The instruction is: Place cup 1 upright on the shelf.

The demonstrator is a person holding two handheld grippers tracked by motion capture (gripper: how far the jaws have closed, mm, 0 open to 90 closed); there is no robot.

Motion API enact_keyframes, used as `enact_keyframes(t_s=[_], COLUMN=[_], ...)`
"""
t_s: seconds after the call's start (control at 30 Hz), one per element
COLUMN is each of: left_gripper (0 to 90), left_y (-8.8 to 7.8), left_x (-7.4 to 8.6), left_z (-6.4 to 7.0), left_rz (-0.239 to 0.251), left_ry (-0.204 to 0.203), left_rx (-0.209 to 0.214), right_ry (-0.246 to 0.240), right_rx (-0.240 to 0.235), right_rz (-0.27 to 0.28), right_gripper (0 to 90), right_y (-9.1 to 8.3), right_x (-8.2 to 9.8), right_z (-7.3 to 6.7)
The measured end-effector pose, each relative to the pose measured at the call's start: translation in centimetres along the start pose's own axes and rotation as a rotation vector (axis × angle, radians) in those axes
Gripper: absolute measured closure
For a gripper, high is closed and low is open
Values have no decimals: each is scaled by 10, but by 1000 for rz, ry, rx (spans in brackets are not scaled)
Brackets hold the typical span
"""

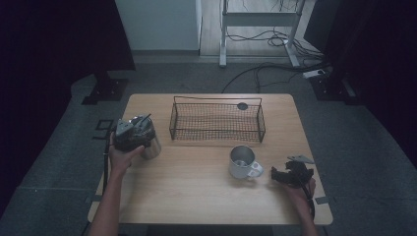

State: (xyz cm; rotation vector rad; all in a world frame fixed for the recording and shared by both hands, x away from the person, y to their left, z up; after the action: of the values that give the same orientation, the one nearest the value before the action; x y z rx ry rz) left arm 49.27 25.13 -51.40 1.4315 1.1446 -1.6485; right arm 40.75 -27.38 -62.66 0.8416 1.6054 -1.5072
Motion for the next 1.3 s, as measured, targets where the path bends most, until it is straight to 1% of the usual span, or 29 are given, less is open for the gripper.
enact_keyframes(t_s=[0.27,0.33,0.37,0.43,0.5,0.53,0.57,0.6,0.63,0.77,0.9,1.17,1.3], left_gripper=[40,40,40,41,40,41,41,41,41,41,41,41,41], left_y=[-7,-11,-11,-12,-13,-14,-14,-15,-15,-18,-19,-20,-19], left_x=[-10,-16,-16,-22,-24,-28,-28,-33,-33,-43,-51,-63,-67], left_z=[3,5,5,6,6,8,8,9,9,13,16,23,25], left_rz=[24,33,33,44,49,54,54,60,60,71,83,97,100], left_ry=[-11,-11,-11,-11,-14,-17,-17,-18,-18,-12,-19,-9,-10], left_rx=[6,8,8,2,1,6,6,13,13,18,24,37,41], right_ry=[0,0,0,0,0,0,0,0,0,0,0,1,0], right_rx=[0,0,0,0,0,0,0,0,0,0,0,0,0], right_rz=[0,0,0,0,0,0,0,0,0,0,0,0,0], right_gripper=[0,0,0,0,0,0,0,0,0,0,0,0,0], right_y=[0,0,0,0,0,0,0,0,0,0,0,0,0], right_x=[0,0,0,0,0,0,0,0,0,0,0,0,0], right_z=[0,0,0,0,0,0,0,0,0,0,0,0,0])
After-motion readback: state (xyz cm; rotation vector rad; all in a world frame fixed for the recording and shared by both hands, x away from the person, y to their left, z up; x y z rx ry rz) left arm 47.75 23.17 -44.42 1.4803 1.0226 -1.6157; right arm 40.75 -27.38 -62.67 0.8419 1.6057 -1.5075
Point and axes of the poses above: each handheld gripper's, and its own axes: y roughly forward along the jaws, x roughly out of its underside, z roughly to its right, the point moved 10 cm from there along y, roughly forward along the jaws, and after that the axes turned 15 degrees about z, right-handed, at the moved point
